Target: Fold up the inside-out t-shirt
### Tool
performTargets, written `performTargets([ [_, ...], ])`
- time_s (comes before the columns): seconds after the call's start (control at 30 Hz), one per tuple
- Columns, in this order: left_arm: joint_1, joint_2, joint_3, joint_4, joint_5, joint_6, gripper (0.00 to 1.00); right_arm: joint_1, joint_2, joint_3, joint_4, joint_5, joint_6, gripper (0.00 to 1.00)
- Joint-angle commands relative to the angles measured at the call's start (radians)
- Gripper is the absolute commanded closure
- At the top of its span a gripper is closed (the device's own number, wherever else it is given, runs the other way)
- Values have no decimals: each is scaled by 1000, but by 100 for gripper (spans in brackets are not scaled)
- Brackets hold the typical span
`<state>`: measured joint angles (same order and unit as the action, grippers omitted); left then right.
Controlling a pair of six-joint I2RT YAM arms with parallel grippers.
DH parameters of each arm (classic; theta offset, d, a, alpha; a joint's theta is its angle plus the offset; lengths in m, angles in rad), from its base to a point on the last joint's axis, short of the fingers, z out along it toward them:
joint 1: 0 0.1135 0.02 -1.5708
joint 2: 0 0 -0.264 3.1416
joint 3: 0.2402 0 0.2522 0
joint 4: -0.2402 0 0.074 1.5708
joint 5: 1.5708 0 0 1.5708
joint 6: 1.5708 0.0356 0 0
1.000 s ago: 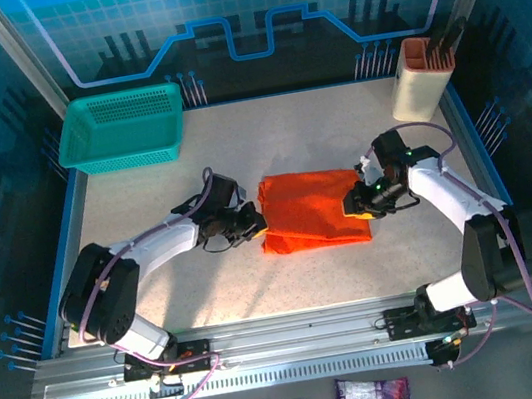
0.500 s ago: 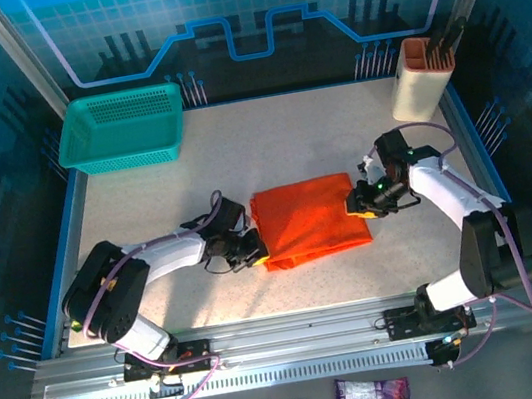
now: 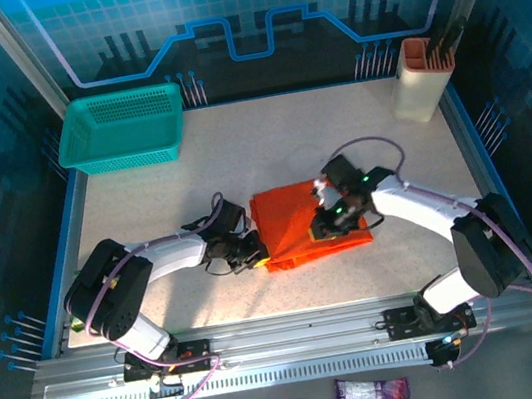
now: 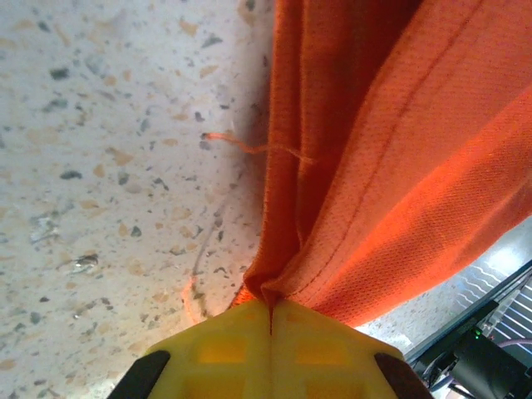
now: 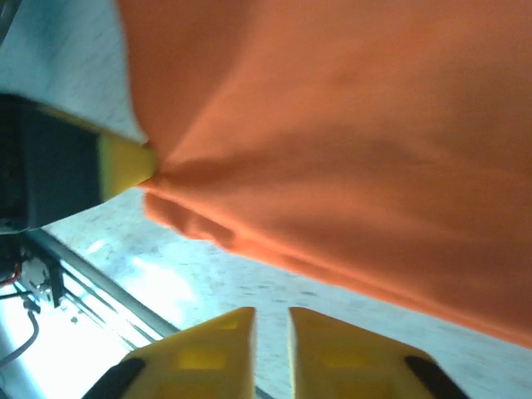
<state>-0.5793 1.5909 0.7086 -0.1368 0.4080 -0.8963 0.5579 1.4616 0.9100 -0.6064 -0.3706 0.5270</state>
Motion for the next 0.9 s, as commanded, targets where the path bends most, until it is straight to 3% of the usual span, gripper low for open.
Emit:
performTargets([
  [0.0,-3,-64,48,-57,-16,-5,94,151,30,-60,178,57,180,88],
  [0.1,-4,-93,61,-81,-24,-5,94,259,83,-86,312,134,245,94],
  [0.3,-5,-101,65,-91,-21,-6,94,354,155,-118,447,257,298,96],
  [0.53,-4,-106,72,-87,-24,-15,94,367,183,-170,531,358,324,97],
  [0.87,-24,-135,83,-110,-26,-41,94,366,239,-155,623,400,307,97],
])
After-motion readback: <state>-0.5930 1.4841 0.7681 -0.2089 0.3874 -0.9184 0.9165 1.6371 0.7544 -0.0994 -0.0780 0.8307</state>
